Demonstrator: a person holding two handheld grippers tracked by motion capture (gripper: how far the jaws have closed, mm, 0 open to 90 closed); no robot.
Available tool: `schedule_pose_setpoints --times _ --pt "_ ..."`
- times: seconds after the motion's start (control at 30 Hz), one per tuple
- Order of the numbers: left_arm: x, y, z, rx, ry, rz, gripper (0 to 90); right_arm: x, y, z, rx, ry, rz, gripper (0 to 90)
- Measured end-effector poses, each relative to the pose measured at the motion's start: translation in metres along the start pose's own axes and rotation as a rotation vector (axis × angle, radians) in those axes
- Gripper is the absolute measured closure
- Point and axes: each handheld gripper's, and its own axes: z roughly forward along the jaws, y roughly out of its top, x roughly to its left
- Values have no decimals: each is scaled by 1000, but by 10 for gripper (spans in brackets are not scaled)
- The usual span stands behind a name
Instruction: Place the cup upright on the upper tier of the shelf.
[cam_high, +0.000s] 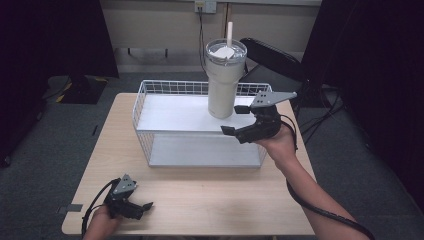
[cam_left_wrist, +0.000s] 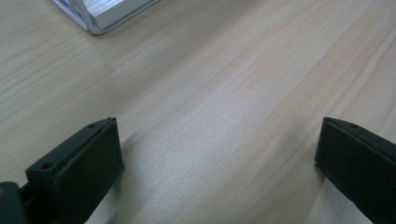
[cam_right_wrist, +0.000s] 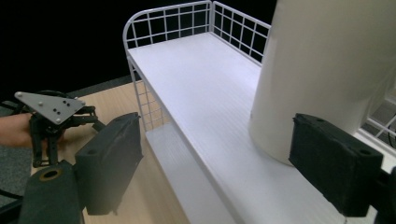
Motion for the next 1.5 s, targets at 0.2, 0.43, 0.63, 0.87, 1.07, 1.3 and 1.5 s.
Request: schedule_pose_setpoints --times 0.2,0.43,0.63,0.87,1.07,1.3,1.5 --pt "0 0 0 0 0 0 0 7 -9 -3 -7 34 -2 164" --pt "0 0 0 0 0 0 0 15 -25 -6 2 66 -8 164" --pt "0 0 0 0 0 0 0 22 -41 -8 10 81 -9 164" --pt "0 0 0 0 0 0 0 28 -58 -8 17 85 -29 164" --pt "0 0 0 3 -5 -3 0 35 -86 -4 30 117 -16 162" --pt "0 0 0 2 -5 -3 0 43 -113 0 58 145 0 162" --pt "0 0 0 2 -5 -3 0 45 -132 6 92 154 -3 150"
